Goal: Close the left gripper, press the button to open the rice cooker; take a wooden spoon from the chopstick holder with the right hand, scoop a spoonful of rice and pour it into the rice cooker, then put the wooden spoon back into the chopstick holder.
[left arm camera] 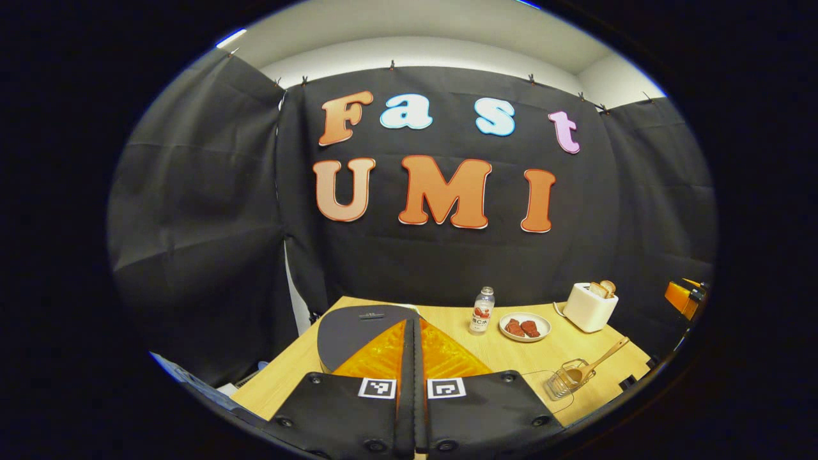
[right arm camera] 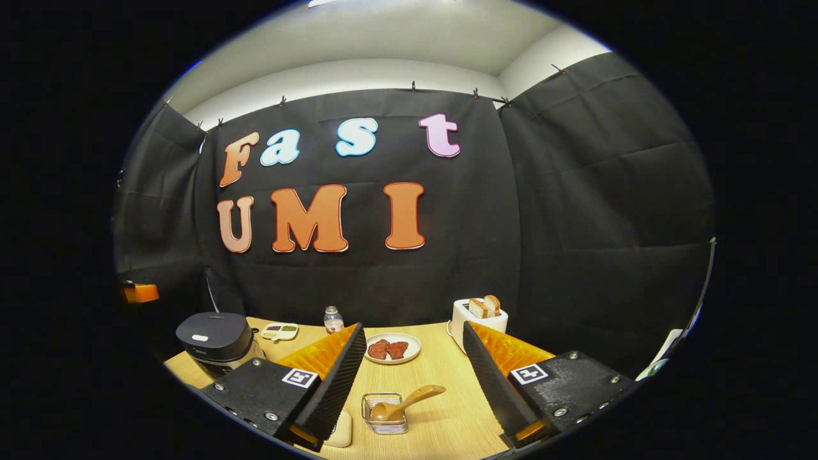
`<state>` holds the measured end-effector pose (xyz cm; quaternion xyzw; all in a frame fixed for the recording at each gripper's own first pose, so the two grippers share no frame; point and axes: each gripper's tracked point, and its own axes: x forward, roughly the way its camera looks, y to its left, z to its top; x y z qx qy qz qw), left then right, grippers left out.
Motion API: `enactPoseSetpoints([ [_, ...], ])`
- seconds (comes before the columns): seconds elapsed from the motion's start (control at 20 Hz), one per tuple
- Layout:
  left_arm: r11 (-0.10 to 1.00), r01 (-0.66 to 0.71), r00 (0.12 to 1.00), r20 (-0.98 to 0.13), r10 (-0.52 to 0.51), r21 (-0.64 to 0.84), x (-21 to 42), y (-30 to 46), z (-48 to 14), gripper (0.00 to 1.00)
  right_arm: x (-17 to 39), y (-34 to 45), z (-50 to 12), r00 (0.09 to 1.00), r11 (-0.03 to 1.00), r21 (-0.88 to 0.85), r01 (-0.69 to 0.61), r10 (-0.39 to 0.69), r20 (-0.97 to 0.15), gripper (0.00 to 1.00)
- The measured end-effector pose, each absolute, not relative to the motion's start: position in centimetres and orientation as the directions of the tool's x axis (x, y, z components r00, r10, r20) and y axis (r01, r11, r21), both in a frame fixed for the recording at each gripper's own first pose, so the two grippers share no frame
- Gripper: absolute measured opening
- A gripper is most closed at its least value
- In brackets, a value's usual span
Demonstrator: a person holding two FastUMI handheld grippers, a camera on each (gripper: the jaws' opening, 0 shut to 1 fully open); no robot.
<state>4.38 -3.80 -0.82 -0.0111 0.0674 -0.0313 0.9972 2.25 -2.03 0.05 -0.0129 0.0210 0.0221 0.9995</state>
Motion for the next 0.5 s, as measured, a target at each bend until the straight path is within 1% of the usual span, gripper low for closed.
enactPoseSetpoints([
  [0.25,0.997,0.049,0.970,-0.235,-0.061,-0.054,9.0,-3.1,-5.3,0.04,2.4,-2.3,-0.5,0.998,0.999,-0.021,-0.035,0.034,-0.057,0.94],
  [0.4,0.999,0.042,0.957,-0.286,-0.049,-0.031,11.5,-2.2,-7.5,0.04,2.5,-2.6,-1.0,0.997,0.999,-0.017,-0.028,0.026,-0.074,0.94],
  [0.5,0.999,0.052,0.939,-0.341,-0.048,0.005,12.6,-1.7,-9.9,0.04,2.7,-2.7,-1.1,0.997,1.000,-0.017,-0.021,0.020,-0.080,0.94],
])
